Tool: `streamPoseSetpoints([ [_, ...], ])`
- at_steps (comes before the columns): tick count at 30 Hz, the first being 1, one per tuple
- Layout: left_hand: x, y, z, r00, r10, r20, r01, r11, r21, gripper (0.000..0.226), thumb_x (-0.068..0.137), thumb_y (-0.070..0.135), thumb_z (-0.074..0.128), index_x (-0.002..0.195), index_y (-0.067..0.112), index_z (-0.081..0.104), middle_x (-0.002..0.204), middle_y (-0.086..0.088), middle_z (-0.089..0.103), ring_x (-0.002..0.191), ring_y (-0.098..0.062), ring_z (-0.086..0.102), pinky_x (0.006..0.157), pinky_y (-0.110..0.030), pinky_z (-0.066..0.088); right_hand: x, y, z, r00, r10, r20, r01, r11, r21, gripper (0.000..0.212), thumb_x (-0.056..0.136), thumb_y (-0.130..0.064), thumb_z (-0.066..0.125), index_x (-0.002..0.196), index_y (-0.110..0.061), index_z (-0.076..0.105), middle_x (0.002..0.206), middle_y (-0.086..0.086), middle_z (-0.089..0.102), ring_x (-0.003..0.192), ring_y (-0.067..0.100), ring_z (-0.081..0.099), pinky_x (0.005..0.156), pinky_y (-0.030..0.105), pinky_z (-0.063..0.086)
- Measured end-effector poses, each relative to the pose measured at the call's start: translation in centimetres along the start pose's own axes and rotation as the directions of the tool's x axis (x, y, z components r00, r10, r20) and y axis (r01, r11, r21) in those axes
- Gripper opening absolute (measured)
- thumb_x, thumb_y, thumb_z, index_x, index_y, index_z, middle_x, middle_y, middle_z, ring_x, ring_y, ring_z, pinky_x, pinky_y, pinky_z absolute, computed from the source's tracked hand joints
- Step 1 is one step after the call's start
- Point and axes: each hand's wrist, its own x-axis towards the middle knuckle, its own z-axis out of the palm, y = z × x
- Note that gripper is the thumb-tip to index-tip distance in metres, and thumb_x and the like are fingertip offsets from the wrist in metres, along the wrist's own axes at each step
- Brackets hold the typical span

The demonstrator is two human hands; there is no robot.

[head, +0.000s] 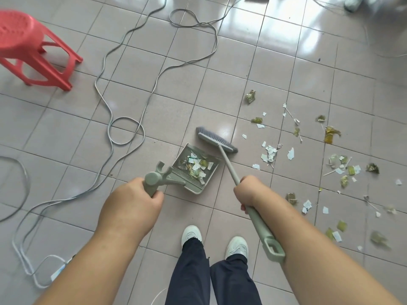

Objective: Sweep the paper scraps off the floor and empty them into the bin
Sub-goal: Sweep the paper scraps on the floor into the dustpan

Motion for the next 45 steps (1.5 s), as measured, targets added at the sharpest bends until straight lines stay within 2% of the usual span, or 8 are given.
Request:
streamPoseSetpoints([
  [6,0.2,0.2,0.1,1.0,0.013,-0.01,-0.013,1.0,-0.006,0.026,0.076,0.034,0.055,0.058,0.018,0.046,0.052,0.002,0.051,0.049,-0.012,0.045,0.042,-0.022,0.028,-4.9,5.3,0.3,0.994,0.021,0.105,-0.024,0.999,0.029,0.027,0.087,-0.005,0.035,0.107,-0.015,0.05,0.071,0.012,0.051,0.029,0.017,0.049,0.037,0.021,0.044],
  [10,0.2,0.4,0.2,1.0,0.023,0.016,-0.023,1.0,-0.009,0.025,0.075,0.034,0.055,0.058,0.018,0.047,0.052,0.003,0.052,0.051,-0.014,0.047,0.043,-0.024,0.031,-6.1,6.8,-1.0,0.999,-0.015,0.051,0.009,0.993,0.118,0.038,0.087,-0.011,0.039,0.122,-0.023,0.049,0.072,0.008,0.052,0.025,0.014,0.048,0.034,0.019,0.042],
  [19,0.0,2.9,0.5,0.997,0.065,0.049,-0.065,0.998,-0.005,0.024,0.075,0.033,0.053,0.059,0.016,0.047,0.052,0.001,0.053,0.05,-0.013,0.047,0.042,-0.023,0.029,-3.8,4.7,2.0,0.998,-0.005,0.059,0.003,0.999,0.044,0.025,0.089,-0.004,0.032,0.107,-0.009,0.049,0.075,0.011,0.05,0.038,0.021,0.051,0.034,0.018,0.041],
  [27,-1.0,7.9,1.1,0.978,0.186,0.093,-0.187,0.982,0.008,0.025,0.076,0.033,0.052,0.059,0.015,0.048,0.051,-0.001,0.053,0.051,-0.017,0.049,0.044,-0.024,0.033,-4.8,9.7,-3.7,0.999,0.024,0.027,-0.032,0.945,0.326,0.027,0.089,-0.008,0.04,0.108,-0.024,0.048,0.07,0.01,0.052,0.026,0.013,0.047,0.036,0.018,0.041],
  [34,-1.0,14.1,2.1,0.944,0.309,0.113,-0.316,0.948,0.044,0.025,0.077,0.034,0.052,0.06,0.017,0.049,0.053,0.0,0.053,0.053,-0.016,0.05,0.044,-0.023,0.033,-2.3,13.3,-9.2,0.99,0.086,-0.11,-0.03,0.9,0.434,0.022,0.092,-0.005,0.039,0.109,-0.012,0.051,0.063,0.014,0.051,0.039,0.02,0.049,0.039,0.02,0.042],
  [38,-1.1,17.3,3.2,0.917,0.364,0.162,-0.383,0.918,0.106,0.022,0.078,0.034,0.05,0.062,0.02,0.048,0.057,0.003,0.053,0.054,-0.011,0.046,0.044,-0.022,0.03,0.2,14.6,-11.7,0.977,0.112,-0.182,-0.03,0.915,0.402,0.01,0.09,-0.008,0.045,0.086,-0.007,0.054,0.063,0.01,0.055,0.048,0.021,0.052,0.046,0.023,0.043],
  [41,-1.2,18.5,3.7,0.906,0.388,0.17,-0.413,0.898,0.152,0.021,0.078,0.034,0.048,0.062,0.021,0.046,0.057,0.003,0.052,0.053,-0.01,0.045,0.043,-0.023,0.028,2.2,15.3,-12.6,0.968,0.136,-0.21,-0.046,0.921,0.386,0.019,0.09,-0.007,0.046,0.071,-0.01,0.049,0.065,0.009,0.054,0.051,0.021,0.052,0.048,0.025,0.045],
  [45,-1.7,18.9,3.9,0.899,0.402,0.173,-0.43,0.884,0.181,0.022,0.077,0.034,0.049,0.059,0.021,0.046,0.053,0.003,0.05,0.051,-0.008,0.045,0.042,-0.023,0.027,3.9,15.9,-12.6,0.965,0.193,-0.177,-0.105,0.905,0.413,0.02,0.09,-0.004,0.04,0.103,0.003,0.054,0.06,0.016,0.057,0.049,0.024,0.054,0.048,0.026,0.045],
])
